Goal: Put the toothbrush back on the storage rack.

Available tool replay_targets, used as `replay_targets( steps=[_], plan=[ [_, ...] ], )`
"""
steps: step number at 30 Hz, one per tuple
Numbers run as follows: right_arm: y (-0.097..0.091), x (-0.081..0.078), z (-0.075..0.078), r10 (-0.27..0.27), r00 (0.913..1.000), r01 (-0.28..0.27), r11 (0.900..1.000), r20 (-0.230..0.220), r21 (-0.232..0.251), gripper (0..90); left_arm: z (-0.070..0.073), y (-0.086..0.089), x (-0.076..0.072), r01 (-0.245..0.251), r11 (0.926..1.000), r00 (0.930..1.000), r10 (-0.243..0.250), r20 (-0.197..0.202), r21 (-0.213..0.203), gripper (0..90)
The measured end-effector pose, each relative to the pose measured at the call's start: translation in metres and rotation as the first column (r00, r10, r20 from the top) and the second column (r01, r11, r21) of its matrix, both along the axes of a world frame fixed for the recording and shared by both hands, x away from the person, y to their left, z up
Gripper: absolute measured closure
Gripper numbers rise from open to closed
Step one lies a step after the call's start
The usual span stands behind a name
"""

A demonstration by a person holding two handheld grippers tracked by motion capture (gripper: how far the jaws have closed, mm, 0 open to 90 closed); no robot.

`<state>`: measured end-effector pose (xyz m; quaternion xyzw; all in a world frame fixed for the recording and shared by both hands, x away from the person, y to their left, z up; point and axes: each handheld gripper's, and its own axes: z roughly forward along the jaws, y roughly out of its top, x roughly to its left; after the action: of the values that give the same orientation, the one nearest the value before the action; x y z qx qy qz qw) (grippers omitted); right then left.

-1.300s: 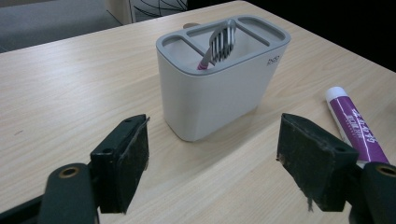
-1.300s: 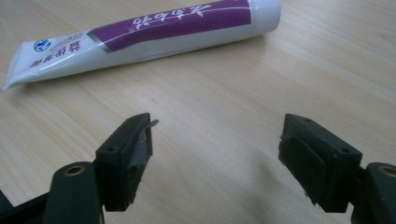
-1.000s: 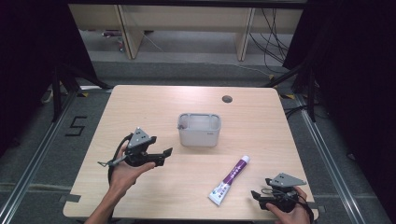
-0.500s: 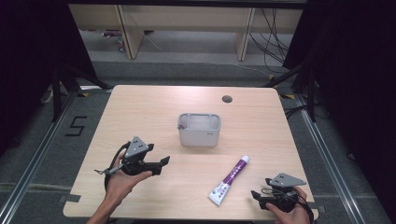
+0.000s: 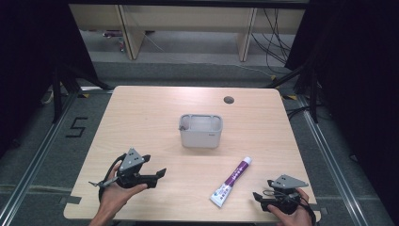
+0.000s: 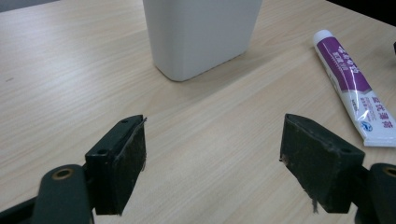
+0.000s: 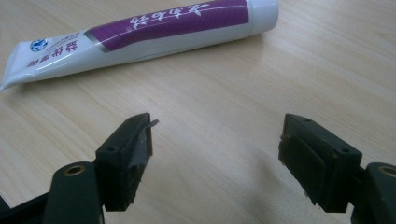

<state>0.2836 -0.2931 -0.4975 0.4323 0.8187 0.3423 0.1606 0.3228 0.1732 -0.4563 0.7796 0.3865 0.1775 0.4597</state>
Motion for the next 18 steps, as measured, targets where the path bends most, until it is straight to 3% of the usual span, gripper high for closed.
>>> replay_targets(
  steps=[7, 9, 11, 12, 13, 18],
  plan=[
    [0.0, 0.0, 0.0, -0.003, 0.9999, 0.003, 1.0, -0.011, 0.004, 26.3, -0.008, 0.008, -0.006, -0.008, 0.9999, 0.9998, 0.008, -0.02, -0.015, 21.9],
    [-0.002, 0.002, -0.001, 0.021, 0.9995, -0.02, 0.9996, 0.025, -0.018, 26.3, -0.01, 0.01, -0.008, -0.005, 0.9999, 0.9997, 0.005, -0.024, -0.015, 21.9],
    [-0.002, 0.002, 0.0, 0.014, 0.9999, -0.014, 0.9999, -0.003, 0.008, 26.2, -0.013, 0.011, -0.01, -0.006, 0.9999, 0.9996, 0.005, -0.028, -0.009, 21.9],
    [0.0, -0.001, 0.0, -0.015, 0.9997, 0.015, 0.9997, -0.02, 0.019, 26.3, -0.014, 0.011, -0.011, -0.009, 0.9999, 0.9995, 0.009, -0.032, -0.009, 21.9],
    [0.0, 0.0, 0.0, -0.007, 1.0, 0.007, 0.9999, -0.006, 0.012, 26.3, -0.015, 0.011, -0.012, -0.009, 0.9999, 0.9994, 0.009, -0.033, -0.009, 21.9],
    [-0.001, 0.0, 0.0, 0.011, 0.9997, -0.01, 0.9997, -0.022, 0.024, 26.2, -0.018, 0.011, -0.019, -0.002, 1.0, 0.9991, 0.002, -0.043, 0.001, 21.8]
  ],
)
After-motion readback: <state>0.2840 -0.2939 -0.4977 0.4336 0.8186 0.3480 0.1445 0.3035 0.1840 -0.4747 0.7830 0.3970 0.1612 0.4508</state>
